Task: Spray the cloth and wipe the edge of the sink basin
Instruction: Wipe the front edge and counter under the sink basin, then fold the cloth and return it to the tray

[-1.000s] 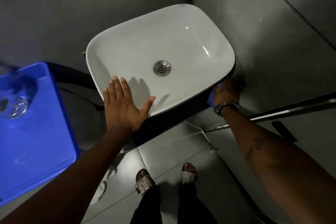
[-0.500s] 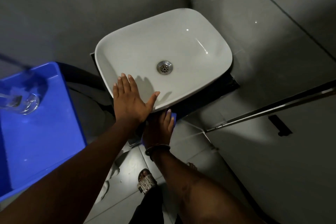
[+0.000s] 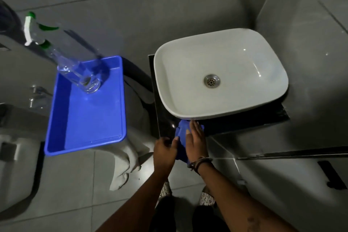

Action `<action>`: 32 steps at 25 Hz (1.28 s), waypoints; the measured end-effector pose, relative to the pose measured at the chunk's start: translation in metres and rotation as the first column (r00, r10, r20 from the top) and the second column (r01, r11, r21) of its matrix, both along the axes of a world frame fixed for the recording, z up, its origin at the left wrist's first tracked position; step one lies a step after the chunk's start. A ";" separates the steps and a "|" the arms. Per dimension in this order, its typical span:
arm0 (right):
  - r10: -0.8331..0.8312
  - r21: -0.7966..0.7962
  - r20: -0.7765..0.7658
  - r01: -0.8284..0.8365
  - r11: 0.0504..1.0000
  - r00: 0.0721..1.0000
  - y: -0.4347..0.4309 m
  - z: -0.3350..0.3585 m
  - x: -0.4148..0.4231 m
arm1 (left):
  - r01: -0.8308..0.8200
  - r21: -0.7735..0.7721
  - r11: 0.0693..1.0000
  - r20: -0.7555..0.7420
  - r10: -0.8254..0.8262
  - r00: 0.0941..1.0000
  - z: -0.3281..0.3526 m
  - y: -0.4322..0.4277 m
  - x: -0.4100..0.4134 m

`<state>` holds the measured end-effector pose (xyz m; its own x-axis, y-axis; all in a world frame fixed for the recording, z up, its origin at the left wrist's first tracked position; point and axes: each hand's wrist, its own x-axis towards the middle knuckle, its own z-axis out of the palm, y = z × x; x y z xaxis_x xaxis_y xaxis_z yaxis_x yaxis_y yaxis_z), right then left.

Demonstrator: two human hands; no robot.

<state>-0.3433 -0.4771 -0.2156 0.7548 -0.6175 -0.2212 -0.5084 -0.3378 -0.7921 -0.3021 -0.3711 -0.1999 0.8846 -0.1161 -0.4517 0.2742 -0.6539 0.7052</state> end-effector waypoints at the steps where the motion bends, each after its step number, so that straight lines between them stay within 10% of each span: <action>1: -0.138 0.035 0.080 0.136 0.990 0.987 -0.003 0.000 -0.010 | 0.013 -0.009 1.000 0.005 -0.013 1.000 -0.003 -0.003 -0.003; 4: -0.349 -0.008 0.056 0.350 0.937 0.936 -0.004 -0.002 -0.032 | 0.008 -0.057 0.998 -0.058 -0.011 0.998 -0.011 -0.012 -0.017; 17: -0.113 0.409 -0.040 0.119 0.905 0.993 -0.036 -0.005 -0.028 | -0.180 -0.350 0.919 -0.344 0.053 0.937 -0.010 -0.013 -0.018; 21: -0.090 0.631 -0.031 0.089 0.770 0.995 -0.034 0.009 -0.041 | -0.261 -0.501 0.825 -0.441 0.015 0.897 0.019 0.011 -0.012; 26: 0.188 0.936 -0.009 -0.058 0.348 0.982 -0.013 0.039 -0.025 | -0.572 -0.563 0.597 -0.618 0.155 0.771 0.050 0.057 -0.008; 32: 0.137 0.924 0.020 -0.070 0.376 0.990 0.046 0.093 0.041 | -0.602 -0.681 0.417 -0.595 0.164 0.787 0.078 0.114 0.017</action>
<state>-0.3026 -0.4310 -0.1224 0.7646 0.0743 -0.6402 -0.5743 0.5294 -0.6245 -0.2849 -0.2572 -0.1221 0.7041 -0.3072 -0.6402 0.7057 0.4030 0.5828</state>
